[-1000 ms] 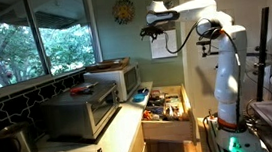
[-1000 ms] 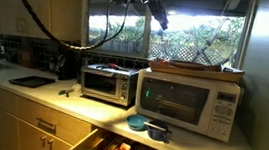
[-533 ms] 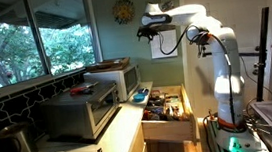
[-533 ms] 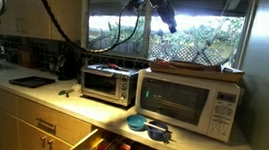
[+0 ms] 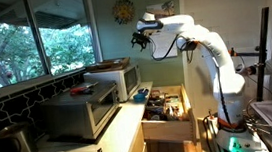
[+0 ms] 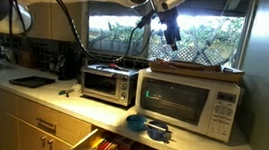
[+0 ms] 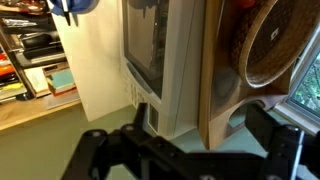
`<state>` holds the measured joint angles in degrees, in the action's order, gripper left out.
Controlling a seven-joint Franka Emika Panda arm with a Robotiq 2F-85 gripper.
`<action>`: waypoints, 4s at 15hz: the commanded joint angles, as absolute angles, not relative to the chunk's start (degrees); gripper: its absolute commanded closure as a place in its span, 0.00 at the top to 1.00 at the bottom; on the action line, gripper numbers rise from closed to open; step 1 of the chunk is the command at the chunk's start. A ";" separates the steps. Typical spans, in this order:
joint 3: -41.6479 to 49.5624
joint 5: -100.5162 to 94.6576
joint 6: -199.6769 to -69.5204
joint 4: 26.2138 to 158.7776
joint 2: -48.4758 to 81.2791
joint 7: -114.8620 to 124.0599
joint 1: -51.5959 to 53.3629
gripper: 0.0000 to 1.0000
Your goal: Move the basket to the top of the toaster oven
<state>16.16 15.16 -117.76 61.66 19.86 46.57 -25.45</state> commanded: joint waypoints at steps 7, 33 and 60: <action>9.73 26.98 -111.16 31.68 42.98 36.19 -35.14 1.00; 4.98 16.89 -126.96 23.62 54.54 49.08 -28.57 0.90; -1.75 19.75 -116.66 26.18 52.79 47.89 -32.21 0.00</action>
